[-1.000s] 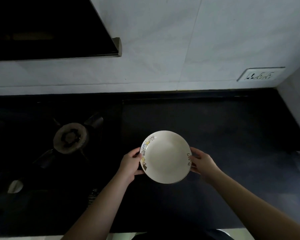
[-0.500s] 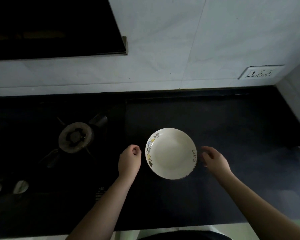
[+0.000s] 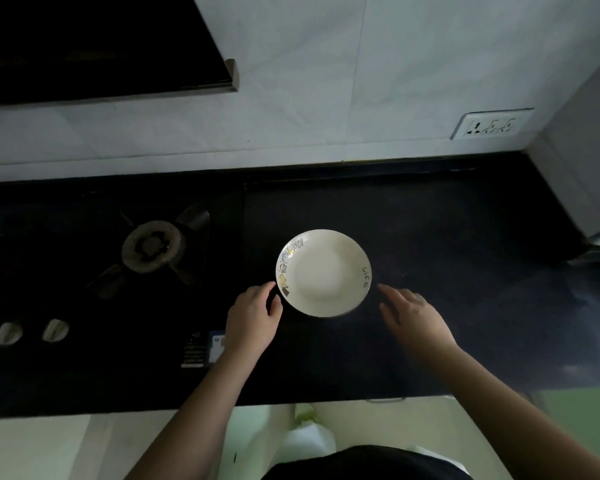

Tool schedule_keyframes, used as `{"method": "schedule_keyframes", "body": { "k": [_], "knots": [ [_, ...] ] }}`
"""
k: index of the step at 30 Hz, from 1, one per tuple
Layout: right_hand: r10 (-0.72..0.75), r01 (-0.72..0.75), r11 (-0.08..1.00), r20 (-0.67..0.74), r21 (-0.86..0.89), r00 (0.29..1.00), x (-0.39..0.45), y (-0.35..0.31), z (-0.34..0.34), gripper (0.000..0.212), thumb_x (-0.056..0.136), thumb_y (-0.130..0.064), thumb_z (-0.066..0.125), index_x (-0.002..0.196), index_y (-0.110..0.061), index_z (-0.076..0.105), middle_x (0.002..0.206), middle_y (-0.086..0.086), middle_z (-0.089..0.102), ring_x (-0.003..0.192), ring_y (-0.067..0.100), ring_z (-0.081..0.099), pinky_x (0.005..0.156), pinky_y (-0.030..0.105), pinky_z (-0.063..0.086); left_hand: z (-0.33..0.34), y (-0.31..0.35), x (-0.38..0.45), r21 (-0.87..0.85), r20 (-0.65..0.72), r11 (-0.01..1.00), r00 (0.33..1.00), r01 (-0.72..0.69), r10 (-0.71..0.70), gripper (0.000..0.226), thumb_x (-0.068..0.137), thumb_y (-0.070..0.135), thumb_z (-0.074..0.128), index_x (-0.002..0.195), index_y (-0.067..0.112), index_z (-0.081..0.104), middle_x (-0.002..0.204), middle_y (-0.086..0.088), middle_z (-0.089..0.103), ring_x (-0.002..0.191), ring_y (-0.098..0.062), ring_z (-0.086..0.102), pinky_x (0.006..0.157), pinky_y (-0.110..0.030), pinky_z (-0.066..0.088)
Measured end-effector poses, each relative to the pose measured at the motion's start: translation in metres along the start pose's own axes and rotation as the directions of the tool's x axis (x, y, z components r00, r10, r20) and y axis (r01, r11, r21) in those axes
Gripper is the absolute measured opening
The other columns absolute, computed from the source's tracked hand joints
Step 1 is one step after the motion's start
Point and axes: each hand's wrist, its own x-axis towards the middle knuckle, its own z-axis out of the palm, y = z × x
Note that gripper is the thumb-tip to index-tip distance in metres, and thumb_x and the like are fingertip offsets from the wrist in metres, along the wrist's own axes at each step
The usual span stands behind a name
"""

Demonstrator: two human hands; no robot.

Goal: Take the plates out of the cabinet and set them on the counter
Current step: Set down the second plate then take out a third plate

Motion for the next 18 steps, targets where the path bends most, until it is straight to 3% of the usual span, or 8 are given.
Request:
{"method": "schedule_keyframes", "body": {
  "k": [3, 6, 11, 18],
  "knots": [
    [-0.107, 0.101, 0.986, -0.040, -0.136, 0.993, -0.024, 0.008, -0.002, 0.050, 0.099, -0.045, 0.038, 0.146, -0.028, 0.036, 0.143, -0.003, 0.049, 0.136, 0.020, 0.038, 0.115, 0.039, 0.024, 0.000, 0.017, -0.034, 0.132, -0.013, 0.989, 0.997, -0.069, 0.072, 0.039, 0.095, 0.031, 0.057, 0.129, 0.013, 0.061, 0.120, -0.007, 0.066, 0.113, -0.026, 0.059, 0.089, -0.043, 0.049],
    [-0.189, 0.172, 0.959, -0.058, -0.226, 0.980, -0.055, 0.025, -0.004, 0.053, 0.099, -0.048, 0.035, 0.147, -0.026, 0.034, 0.149, 0.000, 0.042, 0.142, 0.022, 0.029, 0.118, 0.039, 0.012, 0.007, 0.036, -0.072, 0.247, 0.009, 0.966, 0.997, -0.080, 0.080, 0.045, 0.094, 0.038, 0.054, 0.134, 0.017, 0.058, 0.137, -0.008, 0.057, 0.130, -0.027, 0.048, 0.104, -0.049, 0.040],
    [-0.233, 0.202, 0.945, -0.095, -0.259, 0.968, -0.101, 0.062, -0.006, 0.055, 0.098, -0.046, 0.038, 0.146, -0.019, 0.038, 0.147, 0.008, 0.045, 0.140, 0.028, 0.034, 0.119, 0.043, 0.015, 0.027, 0.068, -0.136, 0.298, 0.129, 0.954, 0.992, -0.026, -0.013, 0.056, 0.098, 0.049, 0.039, 0.149, 0.028, 0.037, 0.160, -0.003, 0.029, 0.149, -0.023, 0.017, 0.120, -0.051, 0.011],
    [-0.287, 0.262, 0.927, -0.059, -0.267, 0.956, -0.145, 0.070, 0.004, 0.057, 0.097, -0.046, 0.043, 0.145, -0.016, 0.040, 0.147, 0.013, 0.044, 0.139, 0.033, 0.034, 0.118, 0.046, 0.014, 0.026, 0.086, -0.222, 0.394, 0.076, 0.919, 0.995, 0.025, -0.060, 0.061, 0.097, 0.054, 0.031, 0.152, 0.027, 0.029, 0.163, -0.003, 0.020, 0.151, -0.023, 0.009, 0.120, -0.050, 0.003]
  ]
}}
